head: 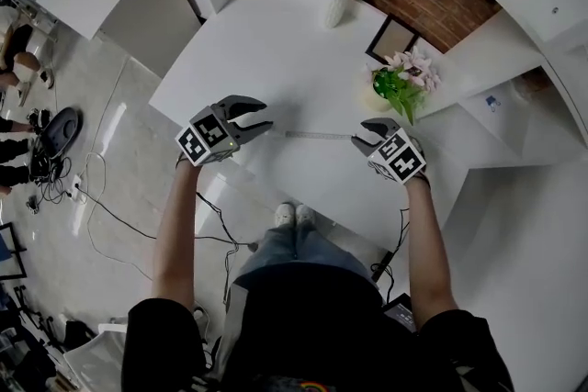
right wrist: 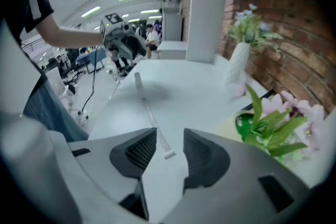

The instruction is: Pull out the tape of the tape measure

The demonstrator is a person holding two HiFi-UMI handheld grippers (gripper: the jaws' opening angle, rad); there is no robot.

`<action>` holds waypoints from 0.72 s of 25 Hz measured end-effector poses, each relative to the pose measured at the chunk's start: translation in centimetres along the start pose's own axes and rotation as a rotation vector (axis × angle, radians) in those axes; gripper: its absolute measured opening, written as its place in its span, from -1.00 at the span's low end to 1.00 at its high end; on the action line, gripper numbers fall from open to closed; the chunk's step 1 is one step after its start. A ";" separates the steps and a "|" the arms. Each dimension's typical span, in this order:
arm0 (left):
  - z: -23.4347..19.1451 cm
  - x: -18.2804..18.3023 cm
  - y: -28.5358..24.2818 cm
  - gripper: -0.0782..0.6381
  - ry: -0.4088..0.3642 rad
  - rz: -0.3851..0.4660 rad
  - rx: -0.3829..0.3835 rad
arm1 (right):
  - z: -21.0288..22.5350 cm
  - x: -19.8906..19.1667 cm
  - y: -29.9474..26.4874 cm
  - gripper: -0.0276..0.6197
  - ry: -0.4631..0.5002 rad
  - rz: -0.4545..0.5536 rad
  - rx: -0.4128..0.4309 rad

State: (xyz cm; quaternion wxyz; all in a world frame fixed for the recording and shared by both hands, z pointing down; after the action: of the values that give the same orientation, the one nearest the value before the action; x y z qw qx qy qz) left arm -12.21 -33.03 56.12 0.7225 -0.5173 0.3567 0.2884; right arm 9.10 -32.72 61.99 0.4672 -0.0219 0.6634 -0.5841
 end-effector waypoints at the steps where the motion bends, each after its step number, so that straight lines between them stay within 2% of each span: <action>1: -1.0 0.8 1.0 -0.39 0.022 0.038 0.068 | 0.3 1.1 0.8 -0.46 -0.039 0.071 -0.011; 4: -3.6 3.0 4.1 -0.60 0.079 0.131 0.270 | 1.1 4.3 3.4 -0.70 -0.162 0.295 -0.050; 7: -5.1 4.9 6.7 -0.71 0.127 0.203 0.437 | 1.6 7.1 6.7 -0.92 -0.280 0.511 -0.089; 11: -5.8 7.1 10.0 -0.75 0.209 0.292 0.634 | 1.3 9.6 11.3 -0.92 -0.396 0.765 -0.109; 15: -5.2 8.1 12.4 -0.76 0.277 0.373 0.765 | 0.8 10.3 15.2 -0.92 -0.461 0.948 -0.145; 18: -3.7 7.5 12.6 -0.76 0.293 0.361 0.790 | 0.4 10.0 16.7 -0.92 -0.469 1.012 -0.178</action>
State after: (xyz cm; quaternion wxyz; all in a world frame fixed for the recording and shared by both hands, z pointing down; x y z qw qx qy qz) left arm -18.61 -32.45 42.40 0.7445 -0.1671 0.6222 0.1750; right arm 12.38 -33.43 42.81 0.8202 0.1303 0.5164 -0.2086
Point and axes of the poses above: the fingertips, and each gripper's own axes: y backward along the fingers, z to its right, x out of its top, the point moved 1 cm from there along y, backward along the fingers, and after that the axes turned 15 degrees about -y, right-handed, at the moved point
